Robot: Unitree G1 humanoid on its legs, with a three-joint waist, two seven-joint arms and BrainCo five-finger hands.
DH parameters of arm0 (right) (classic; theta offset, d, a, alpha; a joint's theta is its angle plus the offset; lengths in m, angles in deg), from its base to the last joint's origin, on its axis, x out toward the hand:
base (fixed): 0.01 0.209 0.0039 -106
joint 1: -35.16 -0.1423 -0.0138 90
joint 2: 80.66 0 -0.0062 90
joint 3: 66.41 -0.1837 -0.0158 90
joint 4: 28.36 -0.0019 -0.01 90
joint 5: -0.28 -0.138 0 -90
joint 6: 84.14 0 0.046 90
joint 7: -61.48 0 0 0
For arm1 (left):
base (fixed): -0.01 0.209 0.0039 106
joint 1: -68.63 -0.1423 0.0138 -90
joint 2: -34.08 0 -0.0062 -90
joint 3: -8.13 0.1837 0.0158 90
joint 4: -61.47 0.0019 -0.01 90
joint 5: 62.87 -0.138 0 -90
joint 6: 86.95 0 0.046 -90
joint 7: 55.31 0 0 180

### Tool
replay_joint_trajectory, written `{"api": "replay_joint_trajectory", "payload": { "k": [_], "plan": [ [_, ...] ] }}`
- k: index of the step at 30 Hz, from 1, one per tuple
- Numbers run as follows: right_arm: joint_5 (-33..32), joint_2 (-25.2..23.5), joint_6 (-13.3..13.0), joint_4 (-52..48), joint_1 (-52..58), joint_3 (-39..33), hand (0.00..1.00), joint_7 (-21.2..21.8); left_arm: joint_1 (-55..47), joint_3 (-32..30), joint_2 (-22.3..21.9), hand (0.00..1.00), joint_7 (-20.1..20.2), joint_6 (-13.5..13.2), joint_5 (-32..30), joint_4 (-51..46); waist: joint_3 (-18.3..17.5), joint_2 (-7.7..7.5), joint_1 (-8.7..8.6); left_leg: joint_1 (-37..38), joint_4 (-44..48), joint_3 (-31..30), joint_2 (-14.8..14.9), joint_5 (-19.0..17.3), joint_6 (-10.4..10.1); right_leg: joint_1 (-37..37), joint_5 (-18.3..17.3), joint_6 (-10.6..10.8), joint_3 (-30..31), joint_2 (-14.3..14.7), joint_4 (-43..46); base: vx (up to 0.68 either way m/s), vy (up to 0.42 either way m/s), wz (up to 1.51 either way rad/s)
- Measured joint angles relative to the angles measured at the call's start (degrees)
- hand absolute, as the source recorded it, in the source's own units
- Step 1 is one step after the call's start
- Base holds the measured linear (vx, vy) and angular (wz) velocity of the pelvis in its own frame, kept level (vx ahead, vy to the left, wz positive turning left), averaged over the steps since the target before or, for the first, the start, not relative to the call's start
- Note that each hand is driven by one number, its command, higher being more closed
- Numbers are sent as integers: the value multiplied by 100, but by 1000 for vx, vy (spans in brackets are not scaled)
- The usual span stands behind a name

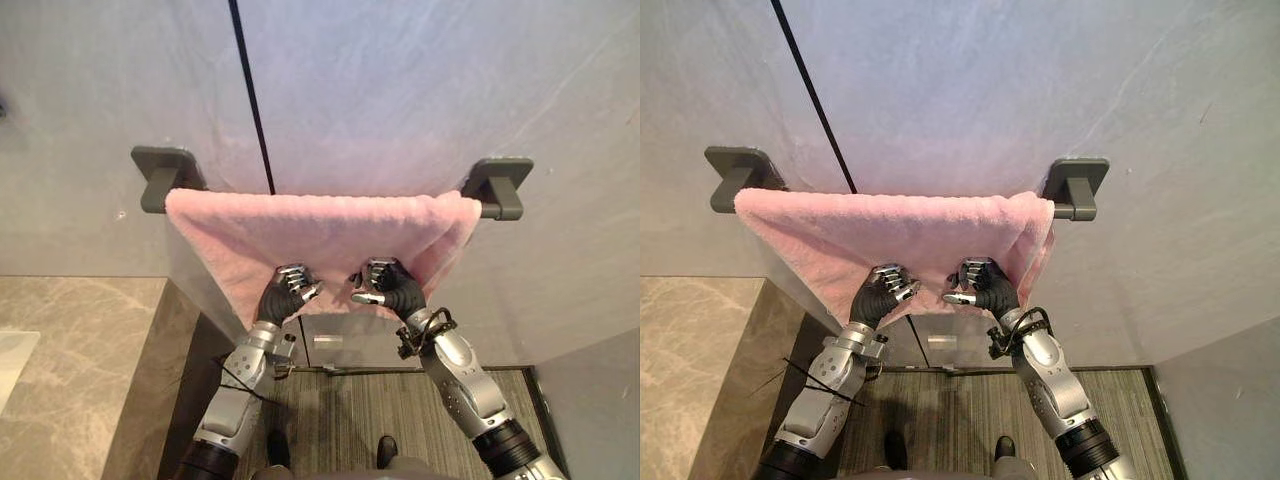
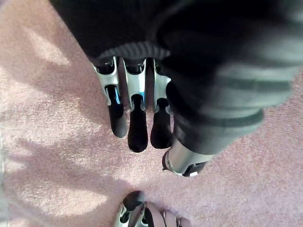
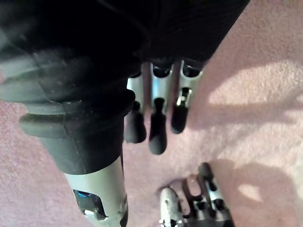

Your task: Organize washtable

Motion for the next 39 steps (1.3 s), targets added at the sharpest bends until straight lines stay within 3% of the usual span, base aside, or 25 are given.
{"api": "replay_joint_trajectory", "payload": {
  "k": [7,13,20,24,27,28,29,30,31,33,34,35,36,37,38,39],
  "plan": [
    [53,-169,63,76,326,-318,0,-5,52,-262,-71,0,-31,15,-168,498,-16,-26,-14,32,-1,-17,40,2,-1,10,14,-3,3,0,-10,-37,10,0],
    [68,-277,168,858,1017,-342,0,213,-408,-411,-134,0,5,72,-462,987,-106,-167,-6,276,0,7,34,-8,-10,282,29,-10,45,46,-103,19,5,0],
    [964,-794,570,2839,1740,-1076,0,364,-1004,-746,-359,0,72,321,-986,2490,-102,-181,-50,565,1,8,-9,-89,-45,491,-86,32,67,-1,15,0,7,0],
    [1659,-908,658,4442,1598,-1910,0,100,-966,-1127,-504,0,-41,385,-1296,3969,102,-209,-31,702,45,245,-140,-177,43,285,-215,55,315,-131,432,-62,72,-26],
    [1813,-999,722,5403,1373,-2441,0,-285,-666,-1537,-389,0,-371,425,-1477,4948,348,-484,-99,494,559,346,-280,-400,205,64,-126,-49,421,-317,671,-75,64,-20],
    [1815,-966,729,5629,1290,-2546,0,-409,-600,-1598,-351,0,-445,479,-1516,5142,377,-399,-53,390,864,313,-275,-502,314,224,-15,-231,413,-312,347,-69,43,-37],
    [1844,-846,730,5706,1269,-2677,0,-476,-582,-1691,-449,0,-502,500,-1519,5280,422,-235,-48,271,946,400,-42,-637,392,218,-319,-539,70,-310,641,-97,63,-44],
    [1842,-891,690,5738,1248,-2837,0,-525,-643,-1844,-463,0,-516,506,-1494,5381,496,-96,-93,214,1089,472,62,-693,437,-250,-679,-521,-282,-464,2344,-104,42,-14],
    [1867,-918,660,5836,1289,-2925,0,-527,-669,-2036,-456,0,-510,512,-1510,5414,486,-114,-141,179,1185,369,86,-695,495,-294,-924,-492,-494,-576,3665,-100,27,11],
    [1990,-915,712,6083,1315,-3070,0,-534,-703,-2282,-468,0,-493,499,-1509,5421,437,-165,-87,163,1195,349,49,-676,516,-31,-973,-472,-661,-624,4625,-89,-25,20],
    [2080,-925,723,6137,1332,-3123,0,-532,-730,-2464,-493,0,-482,496,-1504,5416,358,-225,-36,98,1214,360,-13,-668,527,125,-724,-416,-636,-644,4598,-90,-46,-15],
    [2116,-962,731,6192,1339,-3280,0,-534,-722,-2768,-477,0,-480,504,-1506,5448,231,-386,108,-15,1229,441,-172,-620,449,217,-530,-53,-443,-584,4087,-57,-31,-33],
    [2152,-994,729,6185,1331,-3374,0,-538,-716,-2831,-538,0,-481,515,-1506,5465,158,-327,159,-95,1229,424,-159,-623,408,225,-576,-23,-365,-464,3846,-75,49,-44],
    [2298,-870,725,6167,1313,-3590,0,-547,-760,-2863,-682,0,-472,561,-1503,5483,47,3,184,-305,1271,224,-150,-591,451,383,-683,41,-187,-193,3188,-59,70,-41],
    [2302,-866,732,6169,1298,-3602,0,-555,-792,-2878,-729,0,-468,556,-1495,5467,10,69,224,-369,1207,218,-143,-532,541,419,-890,42,-85,-170,3124,-131,43,-35],
    [2303,-927,734,6191,1227,-3564,0,-565,-790,-2921,-664,0,-479,539,-1502,5483,3,-91,204,-473,1295,384,-281,-506,562,429,-1270,-45,24,-306,2919,-91,-50,-33]
  ]
}}
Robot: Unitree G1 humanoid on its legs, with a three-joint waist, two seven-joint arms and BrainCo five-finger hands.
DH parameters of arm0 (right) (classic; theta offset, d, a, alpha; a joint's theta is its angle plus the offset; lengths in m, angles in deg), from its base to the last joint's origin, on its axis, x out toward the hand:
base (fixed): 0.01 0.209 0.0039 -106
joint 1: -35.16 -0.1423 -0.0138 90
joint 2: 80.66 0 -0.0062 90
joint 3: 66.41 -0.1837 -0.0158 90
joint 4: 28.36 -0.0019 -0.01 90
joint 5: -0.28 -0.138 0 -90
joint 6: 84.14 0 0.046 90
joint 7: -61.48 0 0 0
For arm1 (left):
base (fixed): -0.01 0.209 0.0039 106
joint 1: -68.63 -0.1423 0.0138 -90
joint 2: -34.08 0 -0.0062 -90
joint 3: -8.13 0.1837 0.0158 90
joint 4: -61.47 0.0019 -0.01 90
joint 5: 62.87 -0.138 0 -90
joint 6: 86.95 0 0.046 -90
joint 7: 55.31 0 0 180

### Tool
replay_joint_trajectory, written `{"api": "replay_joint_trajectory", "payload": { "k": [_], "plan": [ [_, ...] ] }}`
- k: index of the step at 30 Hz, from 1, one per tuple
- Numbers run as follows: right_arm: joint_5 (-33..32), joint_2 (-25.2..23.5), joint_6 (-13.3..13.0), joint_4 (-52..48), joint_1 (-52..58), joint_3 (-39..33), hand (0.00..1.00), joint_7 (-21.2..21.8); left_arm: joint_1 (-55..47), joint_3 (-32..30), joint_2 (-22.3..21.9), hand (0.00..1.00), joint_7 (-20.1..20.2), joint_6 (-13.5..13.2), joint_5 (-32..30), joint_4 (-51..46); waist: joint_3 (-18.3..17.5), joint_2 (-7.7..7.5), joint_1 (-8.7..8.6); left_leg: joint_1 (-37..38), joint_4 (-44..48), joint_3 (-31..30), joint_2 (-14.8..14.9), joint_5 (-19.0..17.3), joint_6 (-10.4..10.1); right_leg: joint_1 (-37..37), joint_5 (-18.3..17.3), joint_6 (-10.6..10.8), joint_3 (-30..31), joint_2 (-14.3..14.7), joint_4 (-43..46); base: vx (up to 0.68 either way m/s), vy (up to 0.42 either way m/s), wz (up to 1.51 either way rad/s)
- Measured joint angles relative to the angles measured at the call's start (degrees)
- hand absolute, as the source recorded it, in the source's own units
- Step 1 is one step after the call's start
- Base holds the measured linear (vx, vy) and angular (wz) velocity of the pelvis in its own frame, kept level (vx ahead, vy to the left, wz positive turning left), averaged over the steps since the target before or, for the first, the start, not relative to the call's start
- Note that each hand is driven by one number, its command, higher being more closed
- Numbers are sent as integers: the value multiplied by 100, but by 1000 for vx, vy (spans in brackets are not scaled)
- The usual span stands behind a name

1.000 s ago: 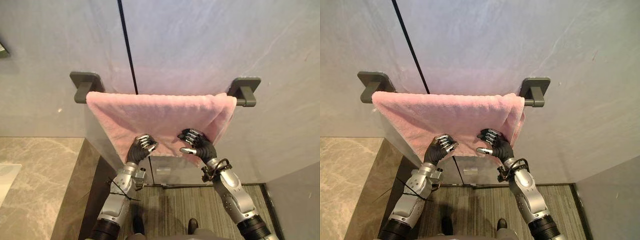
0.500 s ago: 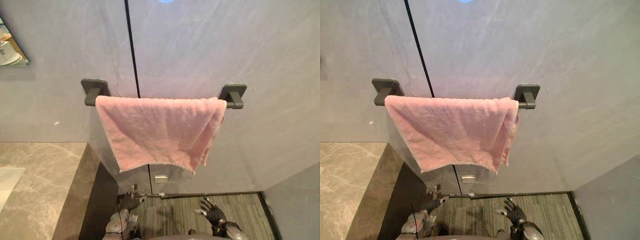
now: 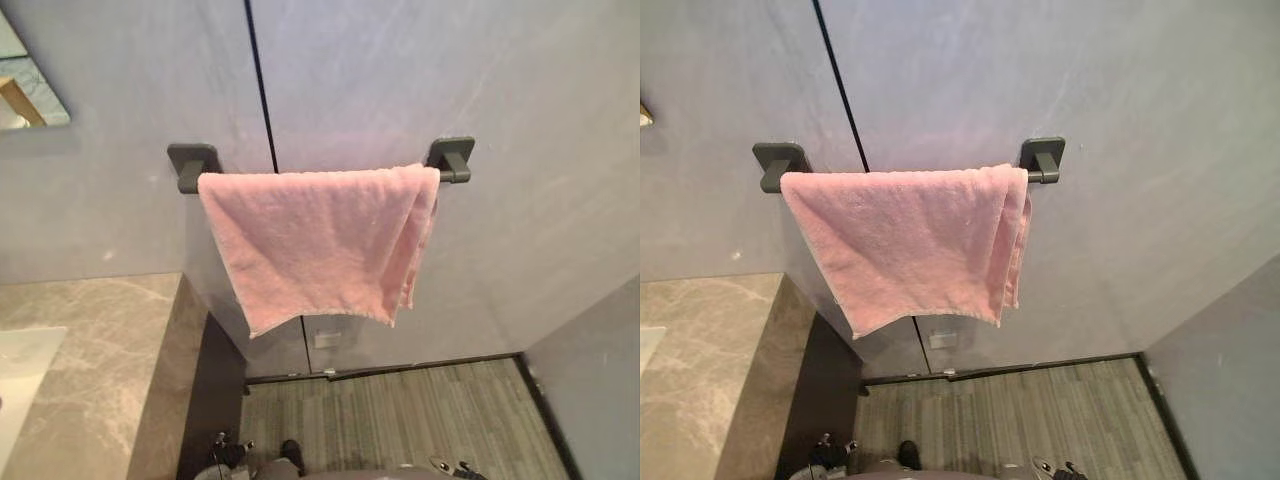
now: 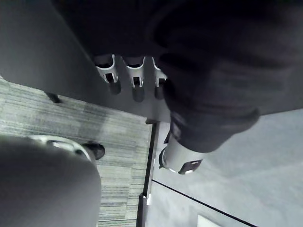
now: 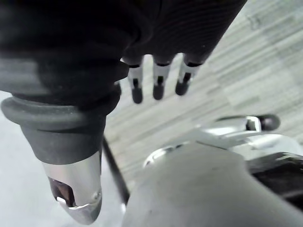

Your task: Organize washtable

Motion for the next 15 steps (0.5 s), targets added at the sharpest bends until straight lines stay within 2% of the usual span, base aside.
{"api": "replay_joint_trajectory", "payload": {
  "k": [1,3,4,5,6,8,11,12,13,14,15],
  "plan": [
    [0,-31,2,32,-76,15,0,2,18,-5,42,0,5,13,26,-5,-14,-62,18,-92,49,96,-33,12,9,38,-185,23,30,-27,-356,-124,-83,-52],
    [3,-23,-3,28,-253,229,0,-71,34,3,33,0,1,9,65,-8,-47,-27,179,-257,90,319,75,48,-27,272,-269,-4,61,95,-1323,-74,-66,-69],
    [66,-24,-7,22,-414,450,0,-90,53,20,42,0,-1,6,150,-17,-38,-38,183,-398,113,370,102,139,-23,365,-337,88,8,117,-1831,-136,-85,-27],
    [196,25,-13,3,-489,589,0,-92,102,106,41,0,-8,10,240,-4,-2,62,118,-478,101,320,164,199,-24,424,-301,80,-99,206,-2035,-201,-103,14],
    [285,52,-24,-65,-497,680,0,-98,109,199,-8,0,-4,-9,326,-17,69,148,137,-463,-4,198,199,364,-41,517,-230,39,-221,285,-2130,-171,-60,44],
    [451,51,-23,-68,-447,795,0,-108,106,343,-29,0,-15,-63,460,-73,131,189,161,-311,-315,-24,186,635,-86,633,-204,-4,-408,388,-2202,-168,-47,57],
    [533,138,-52,-84,-521,901,0,-129,124,437,-37,0,-47,-75,507,-77,271,376,154,-284,-588,-239,294,939,-212,676,-135,-115,-642,621,-2190,-162,-77,40],
    [628,204,-61,-99,-557,898,0,-131,110,520,-49,0,-56,-90,506,-73,315,476,157,-322,-706,-365,350,1143,-363,593,-107,-160,-753,735,-2084,-163,-55,40],
    [676,219,-69,-107,-546,818,0,-151,179,503,-33,0,-49,-108,509,-70,389,388,103,-446,-558,-347,341,851,-772,499,-68,-268,-980,572,-2050,-160,-26,48],
    [680,213,-71,-104,-538,747,0,-199,240,489,-12,0,-48,-106,508,-71,433,335,94,-601,-21,-232,346,556,-583,475,-62,-274,-1066,464,-2006,-148,2,50],
    [679,292,-69,-122,-483,611,0,-249,291,403,6,0,-54,-112,500,-72,509,231,102,-783,1333,-40,400,129,-123,439,-58,-274,-1176,225,-1866,-152,-11,20]
  ]
}}
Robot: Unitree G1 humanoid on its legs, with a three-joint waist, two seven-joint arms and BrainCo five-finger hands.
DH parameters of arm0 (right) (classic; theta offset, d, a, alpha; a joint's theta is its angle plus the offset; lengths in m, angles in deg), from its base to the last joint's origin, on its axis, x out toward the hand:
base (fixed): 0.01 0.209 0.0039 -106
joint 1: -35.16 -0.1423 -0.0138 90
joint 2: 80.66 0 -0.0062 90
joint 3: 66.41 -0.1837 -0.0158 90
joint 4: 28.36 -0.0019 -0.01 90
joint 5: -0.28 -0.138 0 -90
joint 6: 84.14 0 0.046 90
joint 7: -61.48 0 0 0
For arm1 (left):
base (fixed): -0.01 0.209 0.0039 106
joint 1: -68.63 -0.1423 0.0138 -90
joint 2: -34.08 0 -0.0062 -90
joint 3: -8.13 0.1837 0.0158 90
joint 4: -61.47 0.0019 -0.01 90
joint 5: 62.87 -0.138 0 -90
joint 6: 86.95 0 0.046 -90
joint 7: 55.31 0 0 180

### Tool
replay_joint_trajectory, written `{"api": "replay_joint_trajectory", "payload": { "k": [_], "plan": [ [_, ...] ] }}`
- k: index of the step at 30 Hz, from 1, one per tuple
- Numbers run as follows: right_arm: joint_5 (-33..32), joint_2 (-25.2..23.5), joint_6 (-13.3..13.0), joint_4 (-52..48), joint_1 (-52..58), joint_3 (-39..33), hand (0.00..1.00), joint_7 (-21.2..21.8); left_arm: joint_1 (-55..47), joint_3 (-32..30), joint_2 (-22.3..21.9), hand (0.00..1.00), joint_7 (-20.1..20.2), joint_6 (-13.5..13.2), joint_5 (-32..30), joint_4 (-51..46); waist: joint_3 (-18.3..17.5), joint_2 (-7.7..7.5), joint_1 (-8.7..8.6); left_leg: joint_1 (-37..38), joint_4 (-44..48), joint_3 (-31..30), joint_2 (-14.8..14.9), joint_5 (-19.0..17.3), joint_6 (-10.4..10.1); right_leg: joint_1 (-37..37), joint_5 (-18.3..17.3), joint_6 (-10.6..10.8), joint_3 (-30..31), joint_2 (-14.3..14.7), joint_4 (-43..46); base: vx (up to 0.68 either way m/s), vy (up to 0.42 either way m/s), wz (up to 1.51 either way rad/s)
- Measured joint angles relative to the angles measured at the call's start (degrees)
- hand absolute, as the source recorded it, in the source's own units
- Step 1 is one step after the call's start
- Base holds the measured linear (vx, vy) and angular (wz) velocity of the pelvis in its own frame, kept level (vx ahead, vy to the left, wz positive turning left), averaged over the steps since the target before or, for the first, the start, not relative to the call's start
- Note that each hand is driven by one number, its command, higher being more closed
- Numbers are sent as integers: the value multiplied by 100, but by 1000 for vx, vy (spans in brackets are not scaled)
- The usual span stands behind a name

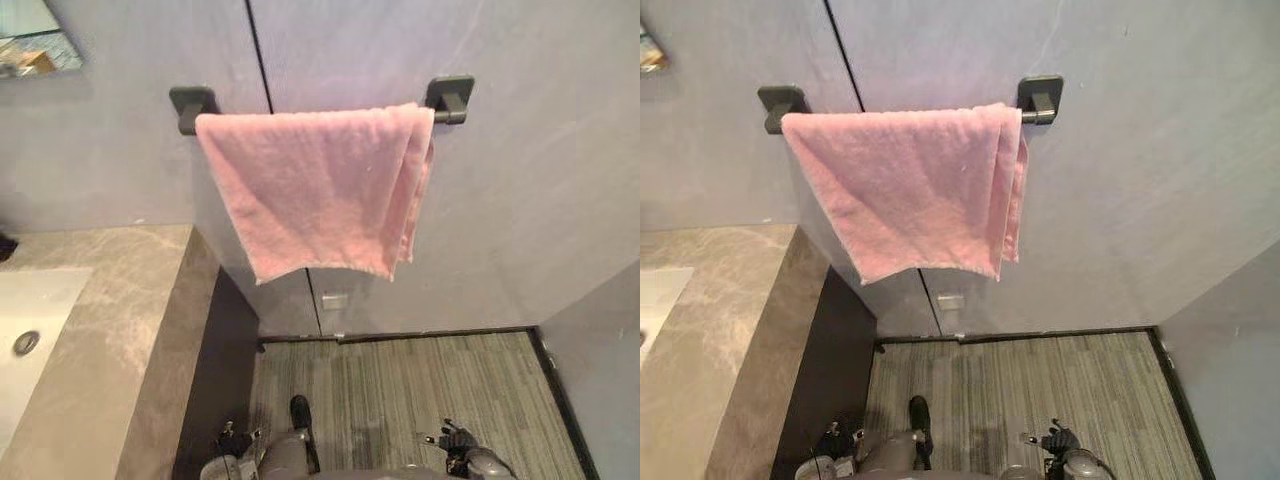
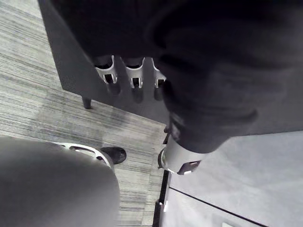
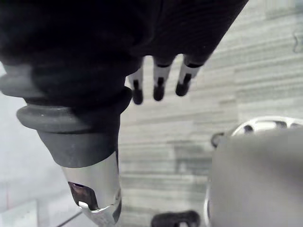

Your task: Organize washtable

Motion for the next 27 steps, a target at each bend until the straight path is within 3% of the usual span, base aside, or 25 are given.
{"api": "replay_joint_trajectory", "payload": {
  "k": [1,3,4,5,6,7,9,10,12,15,16,17,19,22,24,26,27],
  "plan": [
    [-4,68,5,-13,93,-56,0,-36,-50,-35,-24,0,-16,-9,-1,6,-14,43,-12,80,1088,15,222,-495,38,-30,25,-4,-13,-95,121,-153,-9,1],
    [-6,97,-5,-19,210,-173,0,-78,-112,-119,-46,0,-20,-38,-4,76,-3,129,-120,375,1773,-111,577,-943,-216,-4,27,0,-5,-98,268,-107,122,-1],
    [-11,133,4,-20,264,-317,0,-77,-115,-135,-94,0,-7,-34,-7,91,14,220,-182,364,1639,-188,605,-955,-316,-49,41,-5,-8,-26,419,-52,163,36],
    [-14,54,40,-3,327,-486,0,-54,-129,-126,-160,0,19,-46,-10,45,58,251,-237,479,1250,-240,419,-907,-292,-328,99,-126,50,-17,712,-51,83,48],
    [-37,15,54,20,391,-573,0,-53,-102,-141,-162,0,17,-60,-18,54,19,176,-308,631,758,-451,308,-925,-378,-398,67,-118,206,106,393,-232,41,76],
    [-66,-132,10,145,506,-721,0,-59,-74,-307,-124,0,14,-3,-44,169,-15,24,-446,934,574,-828,230,-1248,-473,-301,739,-106,337,254,-523,-251,31,50],
    [-74,-122,35,154,469,-1019,0,-74,-89,-322,-250,0,18,11,-59,181,-2,151,-402,1301,794,-764,412,-1532,-779,-523,836,-111,361,267,-362,-177,155,12],
    [-105,-103,36,122,431,-1095,0,-67,-29,-303,-320,0,25,12,-82,184,-52,283,-516,1562,-36,-735,263,-1607,-832,-828,889,-46,338,194,-226,-121,235,6],
    [-208,-149,51,121,352,-1123,0,-74,49,-176,-293,0,62,13,-163,186,-40,313,-571,1607,-679,-594,67,-1610,-810,-1122,1063,95,387,47,-247,-184,229,7],
    [-310,-154,61,99,341,-1045,0,-77,5,69,-256,0,198,19,-484,193,3,246,-537,1765,-856,-311,-126,-1587,-743,-1180,1304,177,537,-82,-254,-185,158,-27],
    [-310,-138,52,76,341,-929,0,-81,4,124,-241,0,203,21,-553,199,1,230,-533,1782,-798,-135,-130,-1585,-521,-1186,1427,173,541,-128,-252,-284,116,-46],
    [-306,-114,47,31,340,-868,0,-82,-2,115,-243,0,192,24,-651,203,47,308,-502,1791,-847,68,-91,-1606,-369,-1220,1391,166,587,-127,-178,-267,66,-48],
    [-307,-137,38,-45,357,-861,0,-78,-12,110,-184,0,166,55,-742,284,41,229,-438,1770,-715,214,-38,-1610,-350,-1519,824,-2,550,-222,1013,-241,-55,-35],
    [-307,-164,21,-19,422,-833,0,-76,-34,113,-54,0,159,74,-741,317,11,165,-438,1632,-481,54,59,-1566,-393,-1469,212,204,887,-303,2403,-133,-201,13],
    [-308,-215,35,24,491,-838,0,-69,-27,103,31,0,146,75,-740,320,-49,4,-453,1432,-297,-242,-26,-1459,-495,-1422,-172,448,1423,-244,2596,-140,-372,67],
    [-304,-133,43,126,497,-848,0,-69,-17,123,-137,0,145,75,-757,413,-187,230,-389,1268,-488,-546,44,-1221,-489,-1248,-269,445,1831,186,2129,-140,-255,59],
    [-301,-87,39,122,397,-805,0,-72,-27,123,-150,0,140,60,-757,389,-223,204,-313,1112,-535,-655,34,-1022,-538,-1272,-508,359,2102,266,2018,-192,-297,51]
  ]
}}
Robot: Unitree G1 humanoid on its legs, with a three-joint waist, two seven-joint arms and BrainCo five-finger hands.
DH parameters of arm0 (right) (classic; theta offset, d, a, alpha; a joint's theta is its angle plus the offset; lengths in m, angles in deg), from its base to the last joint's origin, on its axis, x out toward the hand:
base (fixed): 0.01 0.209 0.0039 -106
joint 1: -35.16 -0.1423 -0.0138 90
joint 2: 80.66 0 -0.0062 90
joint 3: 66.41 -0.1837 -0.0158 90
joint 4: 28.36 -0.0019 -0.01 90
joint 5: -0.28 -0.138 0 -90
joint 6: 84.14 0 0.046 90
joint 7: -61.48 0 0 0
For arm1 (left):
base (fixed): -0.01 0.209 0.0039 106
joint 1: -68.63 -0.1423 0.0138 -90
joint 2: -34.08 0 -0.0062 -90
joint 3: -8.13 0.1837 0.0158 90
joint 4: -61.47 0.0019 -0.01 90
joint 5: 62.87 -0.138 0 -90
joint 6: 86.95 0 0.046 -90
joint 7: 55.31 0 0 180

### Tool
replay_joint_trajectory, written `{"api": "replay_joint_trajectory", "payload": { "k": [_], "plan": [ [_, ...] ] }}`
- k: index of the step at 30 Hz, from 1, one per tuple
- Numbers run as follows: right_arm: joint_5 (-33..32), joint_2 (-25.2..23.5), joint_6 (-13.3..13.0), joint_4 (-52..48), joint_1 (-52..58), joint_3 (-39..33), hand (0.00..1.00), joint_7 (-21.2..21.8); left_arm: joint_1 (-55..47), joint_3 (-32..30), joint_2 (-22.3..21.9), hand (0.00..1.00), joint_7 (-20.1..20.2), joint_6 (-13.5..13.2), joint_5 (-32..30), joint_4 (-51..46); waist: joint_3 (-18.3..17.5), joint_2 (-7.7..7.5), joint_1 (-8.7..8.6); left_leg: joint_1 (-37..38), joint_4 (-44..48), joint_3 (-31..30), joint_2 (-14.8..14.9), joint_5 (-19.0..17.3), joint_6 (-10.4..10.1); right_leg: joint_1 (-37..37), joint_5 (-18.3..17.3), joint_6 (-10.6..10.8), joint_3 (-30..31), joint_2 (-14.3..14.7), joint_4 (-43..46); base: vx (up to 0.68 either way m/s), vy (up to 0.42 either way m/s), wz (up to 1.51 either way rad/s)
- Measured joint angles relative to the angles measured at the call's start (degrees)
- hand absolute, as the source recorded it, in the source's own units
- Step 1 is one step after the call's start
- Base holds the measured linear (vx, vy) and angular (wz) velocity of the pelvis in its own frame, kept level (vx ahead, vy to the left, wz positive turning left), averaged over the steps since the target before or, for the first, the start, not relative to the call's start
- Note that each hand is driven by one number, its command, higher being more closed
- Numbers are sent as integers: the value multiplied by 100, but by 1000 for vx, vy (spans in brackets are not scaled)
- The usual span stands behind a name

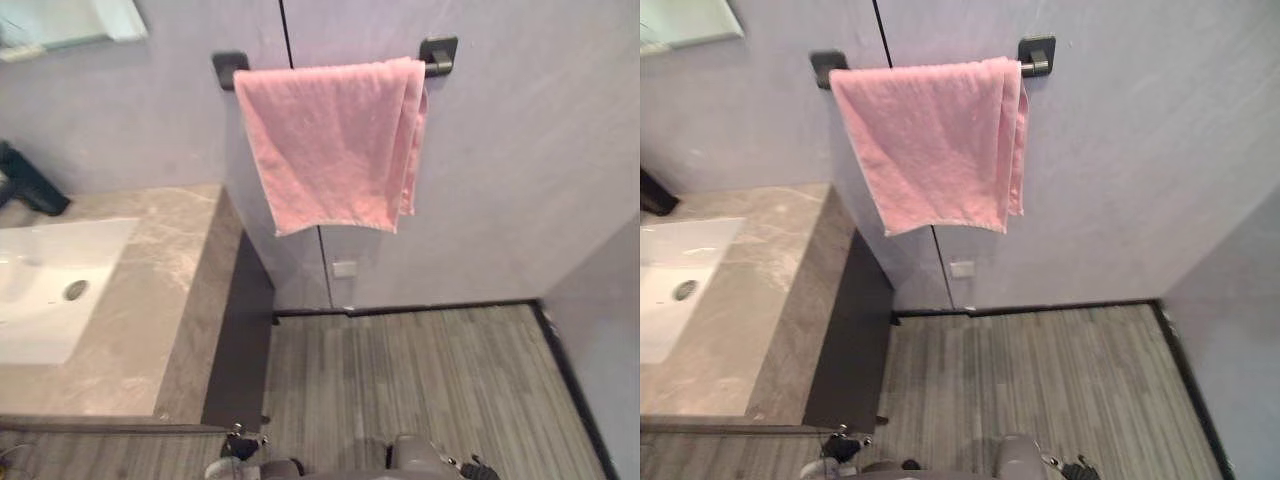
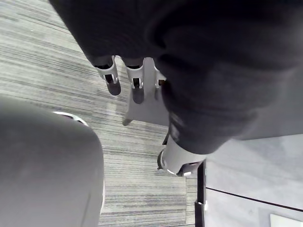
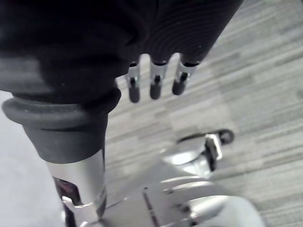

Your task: Organize washtable

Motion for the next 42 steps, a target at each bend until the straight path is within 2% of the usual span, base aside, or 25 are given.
{"api": "replay_joint_trajectory", "payload": {
  "k": [2,3,6,7,9,11,13,16,18,19,21,24,26,28,30,31,32,33,34,35,36,37,38,40,42],
  "plan": [
    [8,42,-1,52,-189,338,0,-15,48,93,-7,0,-29,-9,11,-106,27,-46,47,-384,-67,-267,3,370,-105,-176,-288,-387,-259,5,-21,-338,-388,87],
    [12,87,-16,57,-318,518,0,-18,39,235,11,0,-111,-40,49,-161,18,-34,42,-551,-457,-559,-8,917,-72,-315,-170,-563,-621,63,-107,-317,-273,107],
    [51,207,-32,99,-463,589,0,-17,32,280,4,0,-143,-68,155,-213,79,42,68,-599,-1222,-659,115,1674,-67,-402,-12,-823,-1227,139,-255,-268,-161,101],
    [64,265,-29,127,-539,586,0,-31,39,267,-19,0,-169,-106,255,-220,135,63,76,-644,-1236,-290,239,1646,-58,-420,83,-1007,-1586,101,-337,-361,-126,122],
    [74,307,-34,107,-605,515,0,-44,96,216,49,0,-238,-120,309,-214,216,-93,74,-722,-599,250,201,1413,268,-370,217,-1195,-1948,-173,-479,-237,-73,115],
    [87,424,-36,99,-503,318,0,-39,20,-32,-4,0,-240,-173,372,-218,217,-123,62,-712,1018,421,331,616,507,-162,623,-1086,-2481,-427,-975,-220,-18,127],
    [112,466,-30,102,-429,151,0,-39,-44,-275,-60,0,-240,-176,385,-207,203,-102,84,-399,1667,428,562,346,547,32,869,-1027,-2797,-503,-1287,-155,71,108],
    [198,416,-27,104,-346,-208,0,-27,-117,-473,-122,0,-229,-141,375,-146,196,-94,47,363,1887,482,1064,325,503,167,1127,-905,-3428,-753,-1466,-229,222,145],
    [249,367,-20,100,-211,-534,0,-21,-197,-490,-196,0,-228,-116,362,-142,92,30,25,815,1156,539,1318,998,509,209,1362,-719,-4112,-1022,-1627,-232,314,178],
    [245,327,-9,139,-187,-682,0,-31,-211,-629,-280,0,-234,-112,363,-150,14,27,19,840,478,554,1081,799,213,251,1582,-549,-4329,-1078,-1939,-193,257,182],
    [243,188,-11,328,-149,-717,0,-14,-232,-702,-181,0,-243,-90,348,-138,-56,-63,-46,806,-191,556,831,746,115,544,1839,-458,-4663,-1131,-2626,-257,341,201],
    [230,94,2,444,-52,-750,0,-50,-289,-702,-156,0,-239,-44,301,-114,-28,115,-100,829,-777,429,614,262,-393,1136,2457,-192,-5424,-1281,-2916,-156,333,168],
    [236,78,2,437,-72,-747,0,-32,-364,-713,-62,0,-246,-50,254,-126,-23,81,87,842,-796,268,311,159,-331,1330,2600,-109,-5577,-1597,-2872,-61,360,93],
    [235,12,-15,340,-100,-482,0,-21,-586,-689,-17,0,-245,-54,132,-38,-74,-14,52,736,-573,-41,-21,10,-84,1541,2613,-109,-5772,-2052,-2554,-20,300,78],
    [238,-3,-151,137,24,-378,0,-128,-683,-525,50,0,-240,-66,-34,50,-12,37,59,600,-256,-364,-266,-329,156,1425,2042,-1038,-5221,-2361,-1928,-57,265,80],
    [223,55,-182,6,39,-304,0,-100,-782,-391,78,0,-230,-93,-171,138,34,103,78,548,28,-496,-337,-530,314,969,1146,-1263,-3598,-2081,-1573,-80,188,79],
    [151,33,-188,-39,6,-268,0,-68,-854,-262,123,0,-228,-99,-273,242,52,59,2,548,116,-679,-449,-623,304,778,704,-1133,-2377,-1702,-1441,-77,162,121],
    [31,-116,-204,-62,46,-154,0,-43,-937,-193,303,0,-217,-101,-410,311,40,-127,-8,546,122,-859,-652,-629,310,689,619,-1211,-1282,-1406,-1338,0,99,125],
    [0,-216,-220,-58,46,-97,0,-47,-1003,-198,342,0,-217,-103,-451,307,27,-256,10,513,241,-899,-740,-635,313,645,551,-1130,-961,-1364,-1238,86,76,94],
    [10,-243,-233,-111,-9,44,0,-28,-1078,-205,368,0,-218,-103,-503,304,101,-354,79,206,875,-823,-724,-847,430,554,527,-1059,-1012,-1467,-1037,87,109,50],
    [14,-269,-267,-189,-25,240,0,-26,-1153,-200,415,0,-215,-85,-548,304,187,-455,75,11,1298,-610,-639,-1065,464,478,647,-562,-1143,-1628,-685,43,104,15],
    [-2,-290,-326,-379,2,425,0,-42,-1166,-199,347,0,-228,0,-587,310,356,-439,113,-17,1529,-690,-592,-1358,513,-7,866,-508,-1100,-1774,367,-65,72,5],
    [-7,-268,-388,-512,45,467,0,-41,-1151,-197,324,0,-235,30,-594,310,340,-450,122,-10,1548,-711,-495,-1421,457,-174,810,-460,-1038,-1661,534,-76,6,-7],
    [26,-362,-475,-625,106,693,0,-68,-964,-170,449,0,-223,-3,-635,296,311,-523,94,15,1311,-826,-200,-1390,363,-301,593,-224,-1184,-878,-496,47,-60,3],
    [23,-393,-475,-612,190,709,0,-76,-869,-281,465,0,-225,-3,-635,244,291,-597,33,163,1071,-889,-219,-1361,323,-232,699,-275,-1144,-658,-786,170,-147,29]
  ]
}}
